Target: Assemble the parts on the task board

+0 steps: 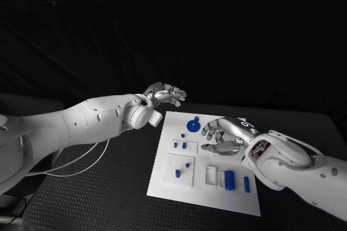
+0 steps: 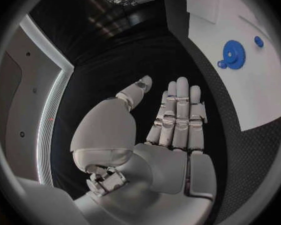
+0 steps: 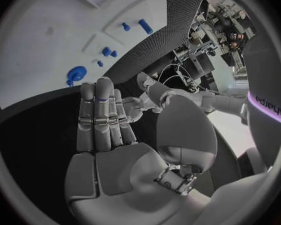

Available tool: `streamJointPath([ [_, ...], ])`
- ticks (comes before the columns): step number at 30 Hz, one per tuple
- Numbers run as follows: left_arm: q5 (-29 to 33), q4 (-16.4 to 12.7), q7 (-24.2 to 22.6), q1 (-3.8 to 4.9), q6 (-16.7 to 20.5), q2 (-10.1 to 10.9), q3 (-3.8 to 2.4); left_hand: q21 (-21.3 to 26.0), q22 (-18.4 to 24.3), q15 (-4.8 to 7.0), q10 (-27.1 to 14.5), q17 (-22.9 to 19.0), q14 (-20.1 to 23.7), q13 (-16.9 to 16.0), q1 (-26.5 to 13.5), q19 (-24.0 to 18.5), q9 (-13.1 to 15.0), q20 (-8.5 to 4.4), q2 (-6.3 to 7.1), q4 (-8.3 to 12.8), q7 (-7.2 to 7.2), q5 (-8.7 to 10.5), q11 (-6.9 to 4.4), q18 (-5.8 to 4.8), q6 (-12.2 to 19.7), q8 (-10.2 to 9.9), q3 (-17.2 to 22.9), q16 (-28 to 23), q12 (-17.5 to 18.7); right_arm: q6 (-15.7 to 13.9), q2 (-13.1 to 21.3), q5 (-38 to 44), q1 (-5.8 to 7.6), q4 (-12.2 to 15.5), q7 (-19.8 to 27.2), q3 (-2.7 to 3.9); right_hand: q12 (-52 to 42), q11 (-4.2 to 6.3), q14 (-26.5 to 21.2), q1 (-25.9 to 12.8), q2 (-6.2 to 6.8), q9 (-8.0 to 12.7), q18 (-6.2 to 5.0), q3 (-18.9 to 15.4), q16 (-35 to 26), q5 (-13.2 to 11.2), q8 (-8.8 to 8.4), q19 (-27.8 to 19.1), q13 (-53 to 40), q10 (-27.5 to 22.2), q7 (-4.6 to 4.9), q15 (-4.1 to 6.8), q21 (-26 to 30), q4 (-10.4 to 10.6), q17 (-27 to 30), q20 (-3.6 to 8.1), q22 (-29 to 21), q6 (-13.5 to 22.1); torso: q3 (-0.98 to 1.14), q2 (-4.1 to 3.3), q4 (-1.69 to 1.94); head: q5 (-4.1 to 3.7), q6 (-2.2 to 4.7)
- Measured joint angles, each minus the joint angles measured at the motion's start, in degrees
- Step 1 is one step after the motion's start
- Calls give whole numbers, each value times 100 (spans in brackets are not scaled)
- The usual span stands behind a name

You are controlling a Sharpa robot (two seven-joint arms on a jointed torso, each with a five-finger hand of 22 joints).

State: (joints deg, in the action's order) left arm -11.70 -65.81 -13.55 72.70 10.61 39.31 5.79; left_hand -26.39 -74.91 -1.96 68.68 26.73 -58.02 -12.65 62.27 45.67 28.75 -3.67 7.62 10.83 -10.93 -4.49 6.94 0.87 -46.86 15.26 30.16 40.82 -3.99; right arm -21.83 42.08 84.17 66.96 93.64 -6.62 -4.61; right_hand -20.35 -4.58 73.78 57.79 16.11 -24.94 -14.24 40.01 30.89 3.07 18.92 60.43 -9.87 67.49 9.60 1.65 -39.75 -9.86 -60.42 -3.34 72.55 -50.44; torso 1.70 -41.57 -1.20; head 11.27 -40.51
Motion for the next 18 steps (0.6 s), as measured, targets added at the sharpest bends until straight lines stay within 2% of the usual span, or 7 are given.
streamJointPath([
  [1, 0, 11, 0, -4, 0, -2, 0, 0, 0, 0, 0, 0, 0, 0, -13, 0, 0, 0, 13, 0, 0, 0, 0, 0, 0, 0, 0, 0, 0, 86, 82, -224, 48, -9, -25, 0, -255, 32, 10, -10, -26, -11, 0, -48, 71, 0, 21, 24, -169, 11, -4, 36, -78, 18, -100, 24, 53, -4, 2, 5, -7, -25, 21],
  [4, 0, 32, 0, -21, 0, -9, 1, 0, 0, 0, 0, 5, 0, 0, -19, 0, 0, 0, 19, 0, 0, 0, 0, 0, 0, 0, 0, 0, 0, 352, 282, -808, 158, -37, -123, -3, -1851, 270, 115, 22, -67, -93, 0, -252, 676, -19, 71, 226, -1346, -221, -104, 197, -634, 20, -757, 203, 229, -79, 11, 23, -31, -87, 73],
  [8, 1, 58, 0, -75, -1, -14, 1, 0, 1, 0, 0, 5, 0, 0, -19, 0, 0, 0, 19, 1, 0, 0, 0, 0, 0, 0, 1, 0, 0, 688, 508, -1404, 224, -35, -308, -2, -3449, 304, 125, -30, -213, -176, 4, -261, 1409, -19, 100, 265, -2521, -866, -197, 291, -1382, 86, -1286, 353, 243, -93, 21, 54, -65, -185, 114],
  [10, 1, 66, 0, -96, -2, -16, 3, 0, 1, 0, 0, 5, 0, 0, -19, 0, 0, 0, 19, 1, 0, 0, 0, 0, 0, 0, 1, 0, 0, 841, 617, -1610, 224, -10, -415, -4, -3993, 340, 278, -141, -240, -207, 77, -282, 1732, -19, 102, 336, -2740, -865, -242, 341, -1658, 180, -1413, 425, 247, -137, 26, 72, -85, -235, 128],
  [14, 1, 80, 0, -138, -5, -23, 3, 0, 1, 0, 0, 9, 0, 0, -19, 0, 0, 0, 19, -13, 0, 0, 0, 0, 0, 0, -14, 0, 0, 1191, 824, -1918, 222, 65, -749, -30, -4782, 452, 531, -391, -272, -300, 106, -176, 2383, -19, 189, 479, -3518, -757, -352, 445, -1969, 393, -1455, 587, 254, -253, 39, 107, -127, -319, 133],
  [16, 2, 83, 0, -161, -7, -24, 3, 0, 0, 0, 0, 11, 0, 0, -19, 0, 0, 0, 19, -13, 0, 0, 0, 0, 0, 0, -14, 0, 0, 1357, 897, -2000, 222, 109, -934, -59, -4909, 483, 572, -432, -306, -340, 110, -104, 2538, -19, 188, 539, -3630, -730, -387, 486, -2018, 464, -1455, 646, 251, -291, 46, 122, -146, -372, 132],
  [18, 3, 86, 0, -179, -10, -25, 3, 0, -3, 0, 0, 11, 0, 0, -19, 0, 1, 0, 19, -13, 0, 0, -1, 0, 0, 0, -13, 0, 0, 1559, 970, -2075, 223, 156, -1172, -114, -5000, 514, 577, -577, -331, -375, 182, -61, 2658, -19, 203, 595, -3718, -700, -390, 490, -2059, 572, -1455, 702, 249, -296, 51, 135, -157, -423, 130],
])
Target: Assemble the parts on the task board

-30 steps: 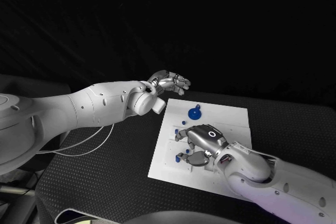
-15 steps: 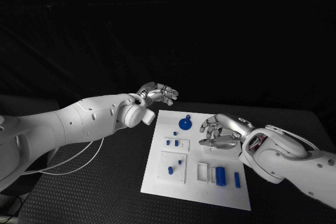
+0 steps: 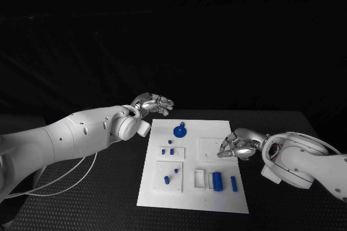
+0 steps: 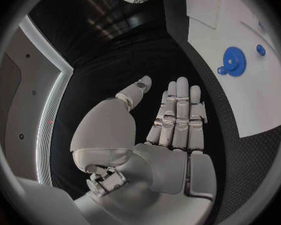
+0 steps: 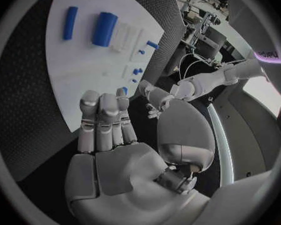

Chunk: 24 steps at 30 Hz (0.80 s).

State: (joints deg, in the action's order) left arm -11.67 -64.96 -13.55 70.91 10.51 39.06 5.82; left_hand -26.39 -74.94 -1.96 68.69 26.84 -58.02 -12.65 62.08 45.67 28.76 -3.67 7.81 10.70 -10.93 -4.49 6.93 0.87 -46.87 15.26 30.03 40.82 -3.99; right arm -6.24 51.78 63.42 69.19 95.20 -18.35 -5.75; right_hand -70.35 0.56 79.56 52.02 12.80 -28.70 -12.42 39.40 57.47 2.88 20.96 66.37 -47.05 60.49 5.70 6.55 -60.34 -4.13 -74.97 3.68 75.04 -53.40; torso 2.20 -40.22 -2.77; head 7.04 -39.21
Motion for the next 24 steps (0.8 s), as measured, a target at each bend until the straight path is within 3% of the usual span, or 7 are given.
streamJointPath([
  [7, 3, 3, 0, -18, -5, 7, 1, 0, 0, 0, 0, 0, 0, 0, 0, 0, 0, 0, 0, 0, 0, 0, 0, 0, 0, 0, 0, 0, 0, 500, 156, -257, -3, 163, -701, -245, -133, 19, 10, -386, -294, -98, 16, 60, 295, 0, 35, 56, -178, 86, -51, 9, -55, 128, 0, 55, -1, -95, 11, 46, -31, -163, -66],
  [13, 4, -22, 0, -18, -6, 12, 2, 0, 0, 0, 0, 5, 0, 0, 0, 0, 0, 0, 0, 0, 0, 0, 0, 0, 0, 0, 0, 0, 0, 663, 136, -401, -2, 197, -1054, -333, -170, 37, -23, -727, -299, -132, 16, 126, 417, 0, 34, 35, -265, 168, -78, 42, -123, 73, 1, 75, -2, -155, -3, 68, -52, -254, -125],
  [19, 5, -91, 0, -18, -8, 12, 3, 0, 1, 0, 1, 5, 0, 0, 0, 0, 0, 0, 0, 0, 0, 0, 0, 0, 0, 0, 0, 0, 0, 677, -42, -479, -4, 128, -1283, -571, -177, 37, -23, -963, -240, -145, 17, 150, 483, 0, 34, 35, -328, 209, -65, 42, -156, 50, 1, 75, -2, -167, -21, 77, -60, -341, -163],
  [24, 6, -121, 0, -20, -10, 19, 3, 0, 1, 0, 1, 4, 0, 0, 0, 0, 0, 0, 0, -10, 0, 0, -1, 0, 0, 0, 10, 0, 0, 604, -169, -480, -20, 71, -1367, -600, -177, 37, -23, -1143, -123, -155, 17, 162, 484, 0, -1, 35, -355, 209, -59, 42, -155, 62, 1, 75, -2, -174, -29, 74, -58, -386, -193],
])
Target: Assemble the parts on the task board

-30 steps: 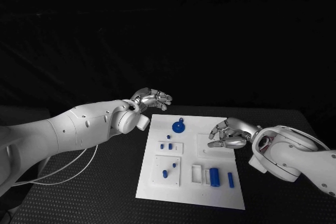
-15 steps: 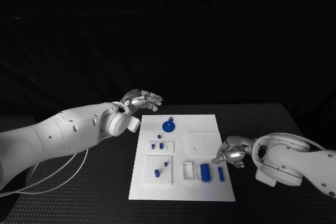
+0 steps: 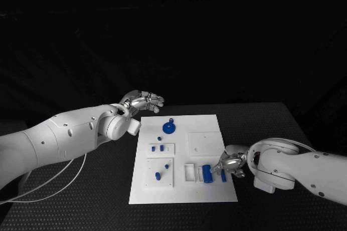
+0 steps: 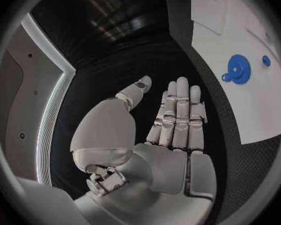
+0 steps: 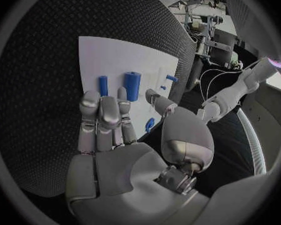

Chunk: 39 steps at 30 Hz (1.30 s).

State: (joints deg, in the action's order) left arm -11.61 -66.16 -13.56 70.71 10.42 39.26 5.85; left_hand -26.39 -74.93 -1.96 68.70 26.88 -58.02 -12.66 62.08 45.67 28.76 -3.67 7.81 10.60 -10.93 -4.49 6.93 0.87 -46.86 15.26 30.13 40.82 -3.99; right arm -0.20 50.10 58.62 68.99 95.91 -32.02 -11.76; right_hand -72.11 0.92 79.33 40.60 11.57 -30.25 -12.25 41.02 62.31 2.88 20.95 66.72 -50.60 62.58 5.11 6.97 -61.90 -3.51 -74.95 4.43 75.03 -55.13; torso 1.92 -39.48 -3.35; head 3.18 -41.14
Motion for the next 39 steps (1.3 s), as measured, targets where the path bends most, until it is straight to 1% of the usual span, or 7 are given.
streamJointPath([
  [3, 0, -9, -1, -1, -1, 6, 0, 0, 0, 0, 0, 5, 0, 0, 0, 0, 0, 0, 0, -6, 0, 0, 0, 0, 0, 0, 6, 0, 0, -47, -57, 15, -12, -48, -35, 0, 0, 0, 0, -82, 60, -10, 0, 20, 37, 0, 0, 0, -26, 41, 11, 0, -21, 20, 0, 0, 0, -13, 0, -3, 4, -16, -18],
  [5, 1, -9, -1, -1, -1, 8, 1, 0, 0, 0, 0, 5, 0, 0, 0, 0, 0, 0, 0, -15, 0, 0, 0, -1, 0, 0, -4, 0, 0, -77, -112, 23, -15, -74, -53, -3, 0, 0, 0, -100, 57, -10, 0, 27, 37, 0, -22, 0, -26, 41, 12, 0, -21, 27, 0, -1, 0, -13, 0, -4, 4, -19, -31],
  [7, 1, -9, -1, -1, -2, 6, 1, 0, 1, 0, 0, 5, 0, 0, 0, 0, 0, 0, 0, -21, 0, 0, 0, 0, 0, 0, -10, 0, 0, -97, -163, 29, -17, -93, -67, -10, 0, 0, -14, -137, 94, -10, 0, 27, 37, 0, -72, 0, -36, 41, 24, -14, -21, 27, 0, -1, 0, -4, -4, -4, 4, -4, -36],
  [14, 2, -25, 0, -1, -9, -7, 1, 0, 1, 0, 0, 5, 0, 0, -21, 0, 0, 0, -21, -21, 0, 0, 0, 0, 0, 0, -10, 0, 0, -102, -254, 118, -47, -173, -129, -37, 30, 0, -42, -315, 162, 1, 0, 3, 37, 0, -107, -1, -69, 40, 63, -42, -21, 5, 1, -2, 0, 35, -9, -6, 4, 32, -85],
  [21, 3, -36, 3, -1, -27, 4, 1, 0, 1, 0, 0, 10, 0, 0, -20, 0, 0, 0, -20, -21, 0, 0, -1, 0, 0, 0, -10, -22, 0, -4, -347, 185, -83, -240, -159, -52, 58, -13, -84, -462, 86, 0, 1, -209, 38, 0, -133, -2, -120, 27, 75, -43, -21, -127, 42, -4, 0, 49, -8, -8, -3, 64, -121],
  [25, 3, -36, 6, -1, -37, 5, 1, 23, 2, 0, 0, 10, 0, 0, -20, 0, 0, 0, -20, -21, 0, 0, -1, 0, 0, 0, -10, -23, 0, 60, -417, 274, -91, -289, -160, -55, 97, -21, -126, -560, -12, -11, 0, -372, 39, 0, -133, -22, -156, 19, 72, -43, -20, -258, 72, -2, 0, 52, -7, -9, -3, 76, -137],
  [39, 4, -45, 17, -1, -67, 3, 1, 22, 3, 0, -36, 16, 0, 5, -20, 0, -5, 0, -20, -21, 0, 0, -6, 0, 0, 0, -10, -23, 0, 110, -647, 549, -209, -473, -184, -55, 114, -21, -126, -643, -33, -62, 25, -481, 44, 0, -140, -46, -176, 19, 70, -44, -21, -368, 101, 2, 0, 53, -7, -10, -4, 91, -169],
])
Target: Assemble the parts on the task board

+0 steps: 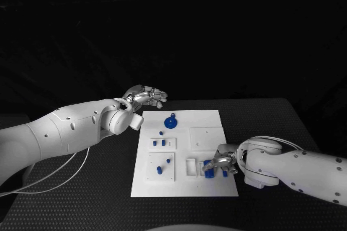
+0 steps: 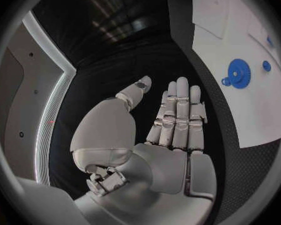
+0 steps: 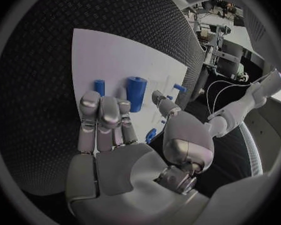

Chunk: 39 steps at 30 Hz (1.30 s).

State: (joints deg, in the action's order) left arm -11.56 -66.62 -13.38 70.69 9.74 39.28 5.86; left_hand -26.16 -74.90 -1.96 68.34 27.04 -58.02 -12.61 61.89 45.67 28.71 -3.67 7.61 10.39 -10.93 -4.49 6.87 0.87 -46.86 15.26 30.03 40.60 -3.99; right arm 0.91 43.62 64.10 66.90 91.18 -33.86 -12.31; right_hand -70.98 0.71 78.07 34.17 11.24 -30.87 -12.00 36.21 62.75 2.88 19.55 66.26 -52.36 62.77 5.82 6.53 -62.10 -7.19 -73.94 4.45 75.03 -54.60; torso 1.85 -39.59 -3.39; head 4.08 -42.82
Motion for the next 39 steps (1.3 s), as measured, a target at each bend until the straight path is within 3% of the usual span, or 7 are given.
streamJointPath([
  [6, 0, -2, 15, 0, -21, 1, 0, 0, -5, 0, 0, 3, 0, 0, 0, 0, 0, 0, 0, 0, -2, 0, 0, 0, 2, 0, 0, 0, 0, -2, -76, 123, -28, -71, -1, 9, 7, 0, -20, -22, -23, -10, 3, -36, 2, 0, -3, -1, -16, 0, -7, 20, 0, -59, 19, -1, 0, -55, 0, 0, 0, 7, -14],
  [10, 0, -12, 30, 0, -53, 2, 0, 0, -4, 0, -21, 8, 0, 6, -1, 0, 0, 0, 1, 0, -10, 32, 16, 0, 52, -5, 0, -22, 0, -12, -105, 218, -52, -95, 2, 18, 30, 0, -21, 41, -177, -16, 3, 39, 3, 0, -3, -9, -31, 0, -16, 22, 0, -134, 33, -9, 0, -110, 0, 0, 0, 15, -21],
  [11, 0, -14, 32, 0, -58, 2, 0, 0, -4, 0, -21, 8, 0, 6, -6, 0, 0, 0, 6, 0, -10, 32, 16, 0, 52, -23, 0, -22, 0, -12, -110, 235, -53, -95, 2, 18, 31, 0, -22, 56, -191, -200, 3, 37, 3, 0, -3, -9, -32, 0, -17, 22, 1, -161, 37, -10, 0, -111, 0, 0, 1, 16, -22],
  [16, -2, -17, 41, 0, -73, 8, 0, 0, -4, 0, -21, 10, 0, 6, -23, 0, -5, 0, 23, 0, -10, 32, 15, 0, 52, -23, 0, -22, 0, -13, -131, 315, -59, -96, -4, 13, 32, 0, -22, 92, -228, -353, 3, 109, 3, 0, -3, -10, -41, 0, -31, 22, -24, -253, 54, -10, 0, -125, -2, -2, 1, 17, -24],
  [25, -3, -33, 51, 0, -85, 13, 0, 23, -3, 0, -21, 13, 0, 5, -23, 0, -5, 0, 23, -15, -10, 32, 15, 0, 52, -23, -15, -22, 0, -38, -156, 407, -62, -100, -19, 0, 67, 52, -20, 473, -286, -353, 4, 470, 37, 0, -3, -6, -77, 53, -57, 21, -32, -484, 91, -15, 0, -239, -7, -4, -3, 27, -34],
  [37, -3, -37, 62, 0, -91, 17, 0, 23, -2, 0, -21, 19, 0, 5, -23, 0, -4, 0, 23, -15, -10, 32, 14, 0, 51, -23, -15, -22, 0, -144, -134, 395, -69, -70, -23, -15, 118, 52, -17, 506, -155, -349, 3, 620, 145, -1, -3, 15, -103, 94, -86, 19, -58, -428, 102, -37, -8, -336, -3, -5, -7, 21, -40],
  [39, -3, -37, 63, 0, -92, 18, 0, 22, -2, 0, -21, 18, 0, 5, -23, 0, -4, 0, 23, -15, -10, 32, 14, 0, 52, -23, -15, -22, 0, -178, -101, 380, -72, -37, -23, -16, 120, 61, -17, 493, -142, -242, 4, 628, 149, -1, -16, 15, -103, 126, -87, 19, -58, -420, 102, -37, -9, -338, -2, -5, -7, 20, -40],
])
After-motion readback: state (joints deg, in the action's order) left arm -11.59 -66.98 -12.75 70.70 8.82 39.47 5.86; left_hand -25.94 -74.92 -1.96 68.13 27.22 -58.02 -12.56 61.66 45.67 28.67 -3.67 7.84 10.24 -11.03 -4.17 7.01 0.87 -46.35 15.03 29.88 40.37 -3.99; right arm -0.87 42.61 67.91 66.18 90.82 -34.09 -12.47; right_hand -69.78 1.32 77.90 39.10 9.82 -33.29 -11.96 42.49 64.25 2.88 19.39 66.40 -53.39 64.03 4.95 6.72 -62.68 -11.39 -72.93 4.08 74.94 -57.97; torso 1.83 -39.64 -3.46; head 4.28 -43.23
